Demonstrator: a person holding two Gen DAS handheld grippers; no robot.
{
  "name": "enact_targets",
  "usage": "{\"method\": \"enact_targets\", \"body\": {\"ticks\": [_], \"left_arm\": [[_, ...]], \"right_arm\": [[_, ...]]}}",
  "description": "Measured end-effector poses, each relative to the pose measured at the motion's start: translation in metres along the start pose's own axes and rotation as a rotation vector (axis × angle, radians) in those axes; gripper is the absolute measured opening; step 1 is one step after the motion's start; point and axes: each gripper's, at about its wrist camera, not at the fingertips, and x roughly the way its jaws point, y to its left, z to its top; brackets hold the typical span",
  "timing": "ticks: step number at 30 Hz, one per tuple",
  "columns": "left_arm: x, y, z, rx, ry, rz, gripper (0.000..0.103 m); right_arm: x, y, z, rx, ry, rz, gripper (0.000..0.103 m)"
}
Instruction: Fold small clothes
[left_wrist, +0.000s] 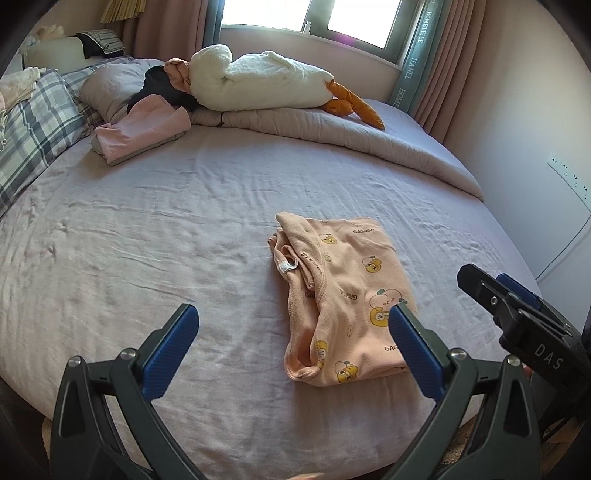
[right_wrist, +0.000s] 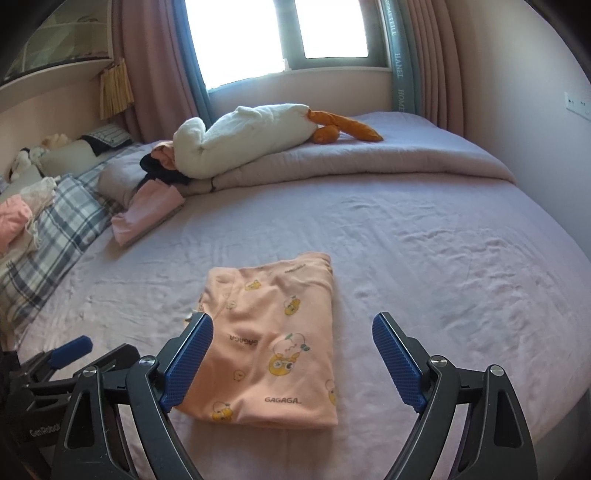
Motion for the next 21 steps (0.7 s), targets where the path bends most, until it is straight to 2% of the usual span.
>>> {"method": "enact_targets", "body": {"ticks": [11,21], "left_arm": [[0.0014,-0.0044,-0.0021,-0.006,0.006,-0.028,0.103],[0.0025,-0.0062,-0.0027,-0.001,0.0,-0.006,0.103]], "right_arm": [[0.0057,-0.0017,-0.0022,0.003,0.02,-0.029,0.088],[0.0081,-0.0028,-0.0036,0.005,0.026,-0.028,0.088]]}}
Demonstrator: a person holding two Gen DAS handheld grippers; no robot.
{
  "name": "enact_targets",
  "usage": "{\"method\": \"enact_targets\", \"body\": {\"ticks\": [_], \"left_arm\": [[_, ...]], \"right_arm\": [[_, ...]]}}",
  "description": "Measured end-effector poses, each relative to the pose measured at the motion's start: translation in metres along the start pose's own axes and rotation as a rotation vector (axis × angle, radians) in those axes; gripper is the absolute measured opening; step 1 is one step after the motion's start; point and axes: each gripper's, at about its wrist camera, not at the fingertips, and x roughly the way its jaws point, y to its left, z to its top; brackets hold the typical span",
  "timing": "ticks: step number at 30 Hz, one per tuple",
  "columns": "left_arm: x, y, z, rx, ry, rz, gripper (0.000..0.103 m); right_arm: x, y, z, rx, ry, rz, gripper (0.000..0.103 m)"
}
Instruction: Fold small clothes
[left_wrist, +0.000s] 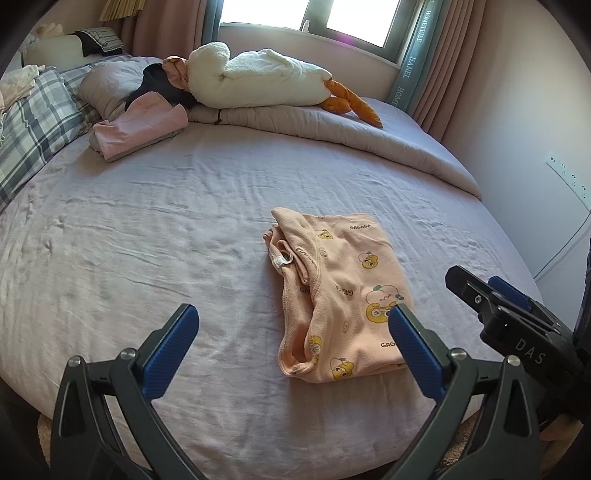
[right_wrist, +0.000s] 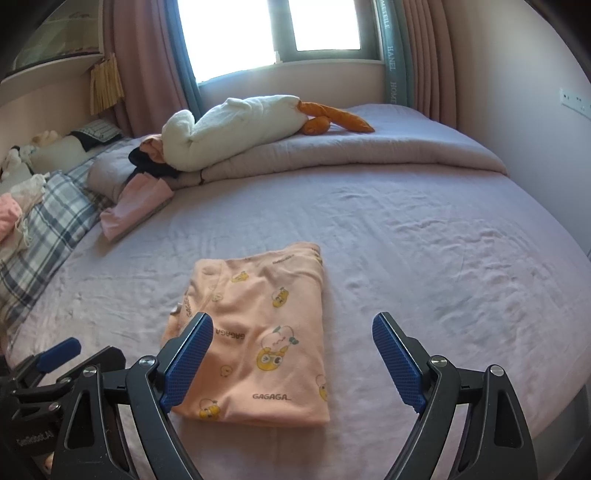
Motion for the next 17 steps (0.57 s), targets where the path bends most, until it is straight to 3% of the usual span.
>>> {"method": "enact_targets", "body": {"ticks": [17], "left_arm": [[-0.001,-0.0015,-0.0011,0.003,-0.008,0.001,0.103]], "right_arm": [[0.002,-0.0008,-0.0021,0.0,0.013,-0.003,0.088]]}}
